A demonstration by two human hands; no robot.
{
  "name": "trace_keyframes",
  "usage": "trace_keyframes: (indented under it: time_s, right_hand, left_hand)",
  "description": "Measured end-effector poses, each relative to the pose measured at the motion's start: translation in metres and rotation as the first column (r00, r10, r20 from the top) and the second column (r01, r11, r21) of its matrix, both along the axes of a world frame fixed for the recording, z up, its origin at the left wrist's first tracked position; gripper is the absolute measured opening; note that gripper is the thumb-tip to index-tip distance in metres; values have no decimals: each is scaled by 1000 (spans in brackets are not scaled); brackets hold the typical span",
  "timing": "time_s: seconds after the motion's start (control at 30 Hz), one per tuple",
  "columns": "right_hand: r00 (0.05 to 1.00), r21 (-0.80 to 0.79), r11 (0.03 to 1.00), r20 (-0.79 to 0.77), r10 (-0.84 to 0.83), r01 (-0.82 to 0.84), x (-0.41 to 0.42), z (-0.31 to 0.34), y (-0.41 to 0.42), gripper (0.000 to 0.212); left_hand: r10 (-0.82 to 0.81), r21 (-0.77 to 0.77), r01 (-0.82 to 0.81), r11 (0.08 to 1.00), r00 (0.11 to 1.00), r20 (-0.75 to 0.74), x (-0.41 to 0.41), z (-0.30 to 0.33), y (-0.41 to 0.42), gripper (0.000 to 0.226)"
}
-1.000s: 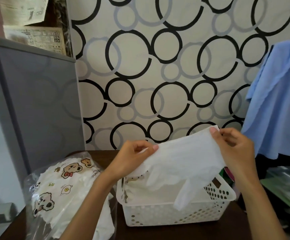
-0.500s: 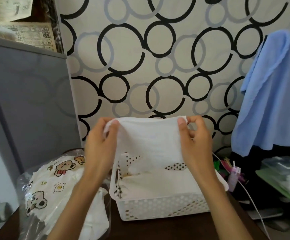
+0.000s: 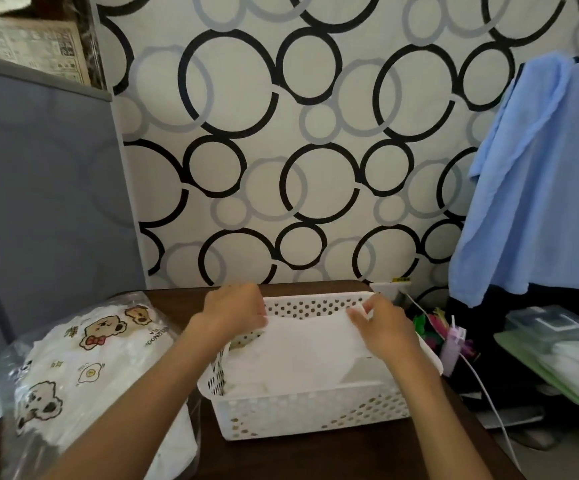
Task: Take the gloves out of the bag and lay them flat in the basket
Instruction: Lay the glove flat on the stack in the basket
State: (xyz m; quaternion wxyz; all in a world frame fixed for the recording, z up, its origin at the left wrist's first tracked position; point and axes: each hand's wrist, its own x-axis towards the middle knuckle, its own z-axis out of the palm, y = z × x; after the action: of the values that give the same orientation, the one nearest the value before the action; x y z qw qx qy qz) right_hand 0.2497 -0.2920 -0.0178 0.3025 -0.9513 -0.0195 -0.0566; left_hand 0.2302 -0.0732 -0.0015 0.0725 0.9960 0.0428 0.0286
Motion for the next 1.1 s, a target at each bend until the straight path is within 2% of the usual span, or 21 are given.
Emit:
trace_keyframes:
  time_s: [0.1, 0.17, 0.23, 0.33, 0.4, 0.43, 0.5, 0.53, 0.57, 0.63, 0.7, 0.83, 0.97, 1.0, 1.03, 1.1]
  right_hand:
    - [976, 66, 991, -179, 124, -114, 4, 0, -4, 45]
    - [941, 46, 984, -289, 176, -170, 6, 1, -8, 51]
    - [949, -49, 985, -279, 145, -165, 9, -1, -11, 59]
    - [982, -169, 979, -170, 83, -112, 6, -2, -12, 60]
    - [988, -201, 975, -139, 69, -97, 2, 1, -9, 55]
    - [992, -219, 971, -105, 69, -91, -1, 4, -8, 53]
    - [991, -211, 969, 10, 133, -128, -7, 13, -2, 44]
    - [977, -178, 963, 19, 211, -205, -9, 17, 3, 39]
    - [949, -141, 939, -38, 313, -315, -13, 19, 8, 34]
    - [838, -132, 848, -291, 461, -512, -19, 16, 19, 34]
    - [756, -197, 785, -479, 446, -588, -20, 8, 25, 46]
    - [757, -205, 792, -499, 421, -576, -16, 2, 23, 63]
    - [753, -229, 779, -512, 414, -583, -13, -2, 25, 68]
    - [750, -231, 776, -515, 415, -587, -13, -2, 24, 69]
    - [753, -231, 776, -507, 419, -587, -12, 0, 23, 70]
    - [789, -197, 811, -442, 427, -550, -11, 7, 19, 68]
  left_hand:
    - [-3, 153, -13, 988, 995, 101, 3, -9, -9, 22]
    - [-18, 222, -16, 975, 988, 150, 2, -11, -12, 24]
    - [-44, 250, -5, 968, 981, 189, 1, -11, -14, 22]
    - [-109, 254, 41, 966, 959, 261, -4, -9, -14, 27]
    - [-199, 203, 145, 968, 941, 275, -12, -4, -13, 23]
    - [-254, 146, 225, 963, 941, 225, -17, -2, -12, 19]
    - [-357, -13, 357, 934, 934, 25, -29, 1, -12, 18]
    - [-399, -73, 394, 916, 914, -73, -34, 2, -14, 20]
    - [-434, -95, 424, 901, 889, -146, -38, 2, -15, 23]
    - [-478, -70, 478, 876, 840, -257, -41, -2, -18, 28]
    - [-483, -39, 500, 865, 809, -334, -39, -4, -20, 26]
    - [-479, -69, 488, 870, 805, -352, -35, -3, -19, 17]
    - [-501, -218, 457, 863, 711, -494, -40, 9, -17, 26]
    - [-490, -266, 411, 872, 719, -493, -43, 17, -12, 26]
    - [-475, -323, 359, 876, 763, -439, -45, 26, -5, 24]
    - [-404, -386, 302, 872, 888, -219, -45, 41, 7, 16]
